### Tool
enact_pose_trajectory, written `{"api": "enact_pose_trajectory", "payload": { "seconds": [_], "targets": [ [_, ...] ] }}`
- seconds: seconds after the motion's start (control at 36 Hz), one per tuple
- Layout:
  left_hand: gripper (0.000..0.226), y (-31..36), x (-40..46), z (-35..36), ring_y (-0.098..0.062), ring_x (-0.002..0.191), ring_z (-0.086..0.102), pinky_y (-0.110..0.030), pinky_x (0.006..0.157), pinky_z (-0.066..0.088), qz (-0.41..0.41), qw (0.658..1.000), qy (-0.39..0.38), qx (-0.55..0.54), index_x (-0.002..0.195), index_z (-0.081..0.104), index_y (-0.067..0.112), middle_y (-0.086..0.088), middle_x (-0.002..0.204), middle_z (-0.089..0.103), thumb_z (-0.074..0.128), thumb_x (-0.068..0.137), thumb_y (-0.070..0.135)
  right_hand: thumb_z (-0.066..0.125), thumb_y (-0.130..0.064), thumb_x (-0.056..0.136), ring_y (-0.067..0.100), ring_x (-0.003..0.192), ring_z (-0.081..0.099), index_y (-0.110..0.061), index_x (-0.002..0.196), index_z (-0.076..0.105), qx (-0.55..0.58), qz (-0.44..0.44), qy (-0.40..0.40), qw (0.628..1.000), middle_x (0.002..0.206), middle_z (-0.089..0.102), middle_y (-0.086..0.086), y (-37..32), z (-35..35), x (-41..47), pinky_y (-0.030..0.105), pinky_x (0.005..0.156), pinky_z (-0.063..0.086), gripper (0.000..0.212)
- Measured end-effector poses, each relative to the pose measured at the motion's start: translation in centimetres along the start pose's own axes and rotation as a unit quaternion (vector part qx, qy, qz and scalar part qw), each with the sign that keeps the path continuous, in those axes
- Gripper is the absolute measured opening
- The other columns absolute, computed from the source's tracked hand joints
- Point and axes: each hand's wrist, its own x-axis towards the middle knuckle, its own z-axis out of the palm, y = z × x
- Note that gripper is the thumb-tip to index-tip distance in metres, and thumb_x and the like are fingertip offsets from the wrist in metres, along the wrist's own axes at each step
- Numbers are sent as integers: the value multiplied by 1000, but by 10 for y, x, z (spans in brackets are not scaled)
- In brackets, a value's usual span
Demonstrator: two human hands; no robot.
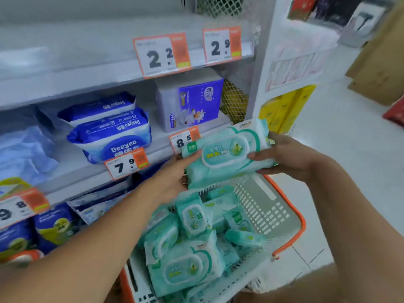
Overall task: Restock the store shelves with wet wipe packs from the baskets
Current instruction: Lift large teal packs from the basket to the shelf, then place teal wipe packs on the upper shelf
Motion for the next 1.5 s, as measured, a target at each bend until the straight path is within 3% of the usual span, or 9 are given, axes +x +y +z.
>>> {"api": "enact_pose_trajectory", "payload": {
  "seconds": [0.28,0.42,0.56,0.69,0.81,1.0,1.08,1.19,1.5],
  "targets": [
    [94,146,-145,4,-13,96,70,-34,77,61,362,915,152,89,121,48,17,1,111,69,91,38,27,72,-21,77,30,112,68,-8,128,61,48,-242,-91,965,124,70,12,-141,31,-69,39,89,58,54],
    [47,190,-155,-9,-15,88,74,-30,73,61,373,909,127,135,104,66,17,1,102,77,89,64,8,74,-26,67,23,96,74,-6,118,65,58,-286,-99,951,112,74,11,-182,46,-51,30,76,60,55],
    [46,250,-129,-25,-1,78,72,-19,63,57,409,890,130,156,108,60,18,10,95,74,82,73,-2,68,-16,83,23,100,73,-6,126,61,15,-309,-104,945,115,74,10,-235,53,1,29,73,60,44],
    [50,302,-56,-43,-5,89,71,-25,78,60,366,885,135,256,120,58,15,4,108,71,82,78,6,71,-4,85,23,96,74,-5,124,60,-42,-271,-61,960,105,77,7,-279,45,80,34,79,62,41],
    [76,318,14,-49,-22,112,62,-39,100,51,335,856,171,354,136,36,15,0,117,60,84,77,20,91,-6,60,25,110,65,-12,141,47,-169,-257,38,951,116,66,1,-292,34,145,25,81,57,92],
    [103,321,80,-60,-18,115,52,-17,86,36,286,799,149,508,154,-4,20,7,120,48,73,88,31,85,-67,55,27,140,39,-39,153,29,-584,-347,100,727,153,39,3,-333,52,220,53,118,26,116],
    [90,319,90,-70,-19,124,47,-9,90,36,254,765,166,569,156,-4,26,5,130,47,59,95,44,78,-73,55,27,132,47,-41,149,33,-580,-374,103,716,143,49,1,-338,52,251,56,112,30,109],
    [89,321,108,-83,-20,153,6,-43,123,9,118,646,214,723,159,-1,20,-3,167,4,18,92,75,82,-60,67,25,137,43,-41,152,28,-596,-342,119,717,147,46,-1,-355,56,275,53,115,25,103],
    [87,327,110,-81,-18,153,-6,-43,124,-1,84,625,197,751,159,-5,20,0,166,-9,13,93,74,83,-52,70,29,138,44,-37,153,27,-620,-319,135,704,148,50,0,-381,52,324,58,114,22,101]
  ]
}}
